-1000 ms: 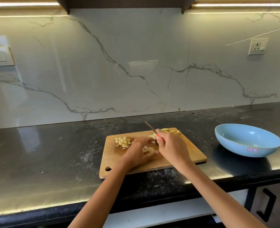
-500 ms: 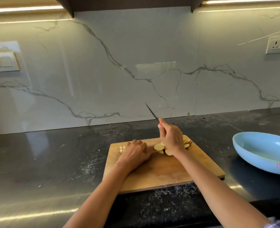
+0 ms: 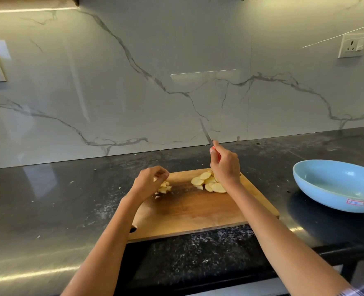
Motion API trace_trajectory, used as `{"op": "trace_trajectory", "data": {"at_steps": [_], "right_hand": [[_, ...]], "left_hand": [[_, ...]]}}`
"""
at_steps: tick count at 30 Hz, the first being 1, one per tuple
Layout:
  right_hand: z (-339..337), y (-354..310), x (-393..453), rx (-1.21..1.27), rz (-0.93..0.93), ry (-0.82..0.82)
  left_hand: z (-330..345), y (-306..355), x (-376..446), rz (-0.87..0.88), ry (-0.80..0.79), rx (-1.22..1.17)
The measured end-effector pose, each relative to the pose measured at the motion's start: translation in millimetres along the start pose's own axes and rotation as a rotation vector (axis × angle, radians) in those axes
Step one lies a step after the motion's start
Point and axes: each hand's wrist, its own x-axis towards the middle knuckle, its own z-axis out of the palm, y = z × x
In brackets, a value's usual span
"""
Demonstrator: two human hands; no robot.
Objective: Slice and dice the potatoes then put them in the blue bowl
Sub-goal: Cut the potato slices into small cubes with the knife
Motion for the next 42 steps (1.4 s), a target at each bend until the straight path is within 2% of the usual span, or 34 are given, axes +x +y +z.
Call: {"op": "trace_trajectory", "data": {"at_steps": [3,9,13,17,21,31,34,39,42], "right_hand": [[-2.1,-0.1,-0.3,0.017,0.031,0.004],[-2.5,-0.4,-2.0,0.005,0.063,-0.031],[-3.0,-0.4,-1.7,0.005,0.090,-0.044],[-3.4,-1.3,-2.3,0.007,0.082,-0.046],[-1.8,-0.5,-2.0,0.006,0.070,-0.039],[-3.4,-1.6,-0.3,0.024,0.084,-0.029],[-4.7,-1.6,0.2,0.022,0.099,-0.037],[-5.1,0.0,1.9,0.012,0.109,-0.056],[-3.1,-1.0,0.4,0.030,0.123,-0.075]], "left_hand": [[-0.3,-1.1,-5.0,-0.015,-0.109,0.010],[5.6,17.1,-12.0,0.100,0.063,0.065],[25.4,46.6,-8.4,0.110,0.071,0.068],[46.1,66.3,0.4,-0.031,-0.066,0.048],[54.4,70.7,8.7,-0.069,-0.168,0.023],[33.0,58.2,4.1,-0.033,0.042,-0.092],[25.0,62.7,-2.7,0.018,-0.038,-0.109],[15.7,65.7,-31.3,0.065,-0.339,-0.115],[14.6,62.6,-43.9,0.053,-0.281,-0.086]]}}
